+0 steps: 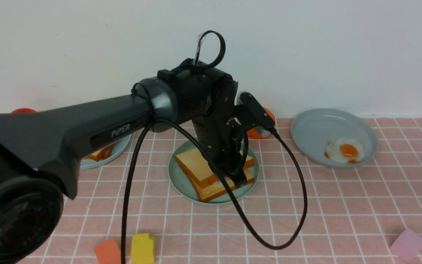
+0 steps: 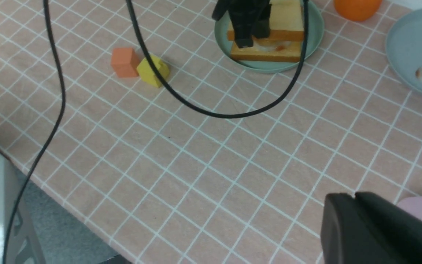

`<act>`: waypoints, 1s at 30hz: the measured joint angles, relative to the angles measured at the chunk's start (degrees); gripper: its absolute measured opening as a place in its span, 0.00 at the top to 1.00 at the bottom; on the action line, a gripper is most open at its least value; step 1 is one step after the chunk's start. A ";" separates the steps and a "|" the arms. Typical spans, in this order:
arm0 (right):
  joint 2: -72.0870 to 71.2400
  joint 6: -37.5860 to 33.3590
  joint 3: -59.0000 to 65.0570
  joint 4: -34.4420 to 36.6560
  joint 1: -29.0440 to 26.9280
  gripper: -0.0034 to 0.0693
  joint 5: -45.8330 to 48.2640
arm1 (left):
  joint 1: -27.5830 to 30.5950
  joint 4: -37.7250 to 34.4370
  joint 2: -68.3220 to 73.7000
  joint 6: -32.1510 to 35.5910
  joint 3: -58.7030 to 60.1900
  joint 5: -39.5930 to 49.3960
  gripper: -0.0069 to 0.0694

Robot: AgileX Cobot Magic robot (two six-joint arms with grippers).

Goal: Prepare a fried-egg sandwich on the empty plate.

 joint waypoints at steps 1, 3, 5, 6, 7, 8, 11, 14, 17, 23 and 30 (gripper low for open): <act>0.00 0.00 0.00 0.15 0.00 0.86 0.00 | 0.00 0.00 0.00 0.00 0.00 0.00 0.67; 0.00 0.00 0.00 0.22 0.00 0.86 0.00 | 0.00 0.00 0.00 0.00 0.00 0.00 0.58; 0.00 0.00 0.00 0.22 0.00 0.85 0.00 | 0.00 -0.11 0.00 -0.25 0.00 0.00 0.55; 0.00 0.00 0.00 0.27 0.00 0.85 0.00 | 0.00 -0.30 0.00 -0.78 0.00 0.00 0.52; 0.00 0.00 0.00 0.25 0.00 0.85 0.00 | 0.00 -0.69 0.00 -1.82 0.00 0.00 0.50; 0.00 0.00 0.00 0.33 0.00 0.85 0.00 | 0.00 -1.02 0.00 -2.75 0.00 0.00 0.49; 0.00 0.00 0.00 0.40 0.00 0.85 0.00 | 0.00 -1.80 -0.81 -5.81 0.00 0.07 0.48; 0.00 0.00 0.00 0.40 0.00 0.85 0.00 | 0.00 -3.26 -4.55 -10.06 0.00 1.36 0.50; 0.00 0.00 0.00 0.40 0.00 0.85 0.00 | 0.00 -4.38 -10.48 -13.03 0.07 2.86 0.60; 0.00 0.00 0.00 0.40 0.00 0.84 0.00 | 0.00 -10.38 -33.87 -15.12 5.27 2.03 0.93; 0.00 0.00 0.00 0.40 0.00 0.88 0.00 | 0.00 -17.18 -63.44 -14.71 33.95 -12.34 0.93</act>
